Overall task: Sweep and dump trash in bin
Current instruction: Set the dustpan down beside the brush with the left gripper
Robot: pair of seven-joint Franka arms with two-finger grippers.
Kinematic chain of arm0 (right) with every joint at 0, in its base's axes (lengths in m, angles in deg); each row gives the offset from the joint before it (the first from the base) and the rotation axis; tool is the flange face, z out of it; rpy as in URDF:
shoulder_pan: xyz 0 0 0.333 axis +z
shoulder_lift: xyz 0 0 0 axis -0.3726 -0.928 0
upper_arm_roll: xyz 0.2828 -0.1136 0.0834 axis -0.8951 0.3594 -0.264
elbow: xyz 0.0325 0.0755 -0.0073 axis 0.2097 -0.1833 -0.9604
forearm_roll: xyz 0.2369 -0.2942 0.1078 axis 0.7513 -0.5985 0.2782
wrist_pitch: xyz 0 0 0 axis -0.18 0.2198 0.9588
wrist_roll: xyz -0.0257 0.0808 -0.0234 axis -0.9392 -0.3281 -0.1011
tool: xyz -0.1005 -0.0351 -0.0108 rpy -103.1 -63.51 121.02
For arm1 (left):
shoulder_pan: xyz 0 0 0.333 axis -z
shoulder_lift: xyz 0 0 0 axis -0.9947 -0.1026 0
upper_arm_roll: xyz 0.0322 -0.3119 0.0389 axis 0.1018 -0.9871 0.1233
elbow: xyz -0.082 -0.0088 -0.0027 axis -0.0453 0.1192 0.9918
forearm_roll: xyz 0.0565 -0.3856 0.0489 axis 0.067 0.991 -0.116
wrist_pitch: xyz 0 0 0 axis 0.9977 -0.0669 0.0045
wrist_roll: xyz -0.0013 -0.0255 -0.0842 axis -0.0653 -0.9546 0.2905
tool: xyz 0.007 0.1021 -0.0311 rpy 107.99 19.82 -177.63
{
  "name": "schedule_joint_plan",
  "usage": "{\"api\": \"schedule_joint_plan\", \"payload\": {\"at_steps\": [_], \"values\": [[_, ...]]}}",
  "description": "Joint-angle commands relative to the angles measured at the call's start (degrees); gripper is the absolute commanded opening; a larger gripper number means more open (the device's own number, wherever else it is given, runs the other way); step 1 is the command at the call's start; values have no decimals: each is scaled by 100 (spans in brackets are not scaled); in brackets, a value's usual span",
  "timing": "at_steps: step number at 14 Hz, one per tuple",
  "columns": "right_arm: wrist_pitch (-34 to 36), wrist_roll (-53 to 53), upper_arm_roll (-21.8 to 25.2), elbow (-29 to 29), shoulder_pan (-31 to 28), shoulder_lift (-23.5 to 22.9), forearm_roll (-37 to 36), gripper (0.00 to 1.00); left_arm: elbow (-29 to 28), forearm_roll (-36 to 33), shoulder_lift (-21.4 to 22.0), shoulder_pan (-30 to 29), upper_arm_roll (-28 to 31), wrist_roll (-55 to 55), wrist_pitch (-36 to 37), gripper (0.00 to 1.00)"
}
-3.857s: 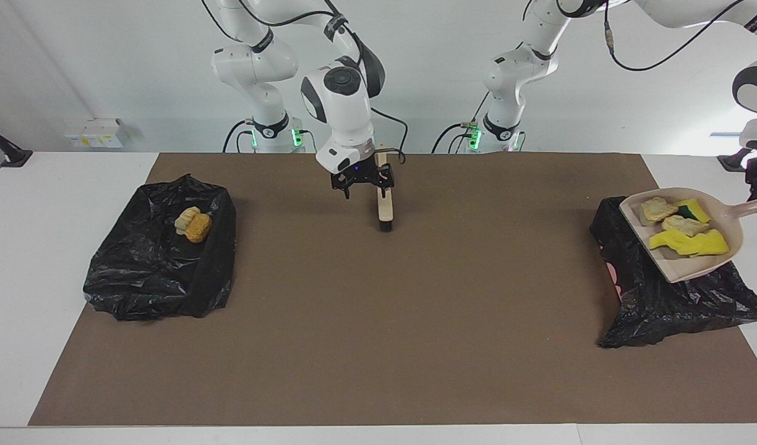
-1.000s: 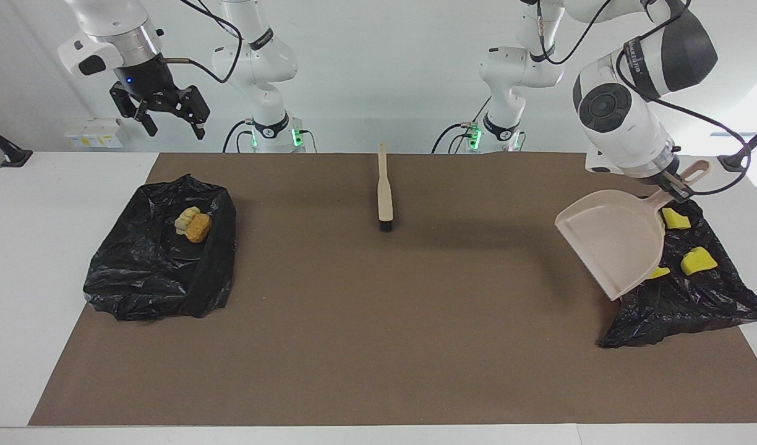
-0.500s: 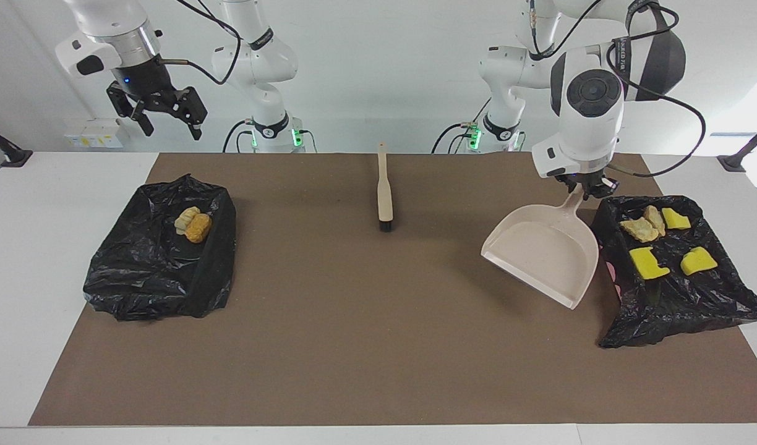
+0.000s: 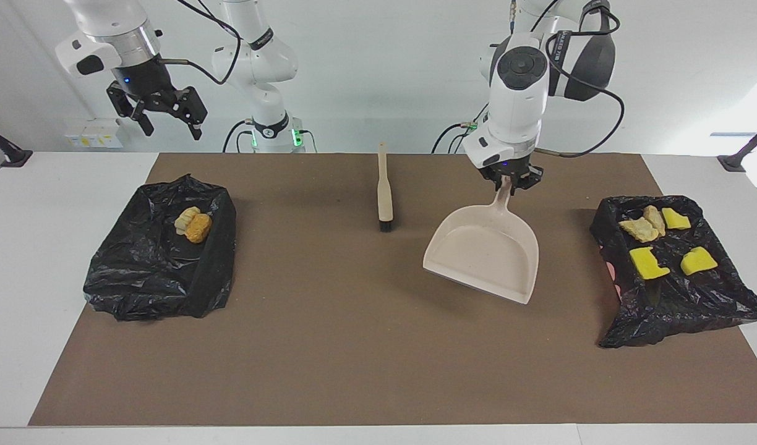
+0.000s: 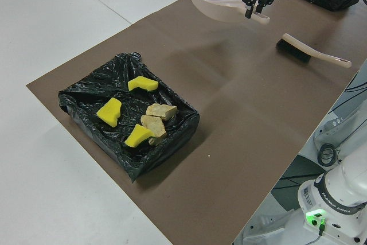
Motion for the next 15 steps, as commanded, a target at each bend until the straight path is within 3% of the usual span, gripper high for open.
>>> {"api": "schedule_joint_plan", "payload": {"at_steps": [1,5,12,15], "values": [[-30,-158,-20,-100,-47,100,37,100,287,244,-647,652,105,1030,-223,0],[-30,-158,-20,-100,-47,100,37,100,797,603,-1545,1128,105,2482,-1303,0],[-30,-158,-20,-100,-47,100,46,100,1044,956,-2222,1322,105,3300,-2042,0],[-30,-158,-20,-100,-47,100,46,100,966,1070,-2232,1375,105,3337,-2280,0]]}}
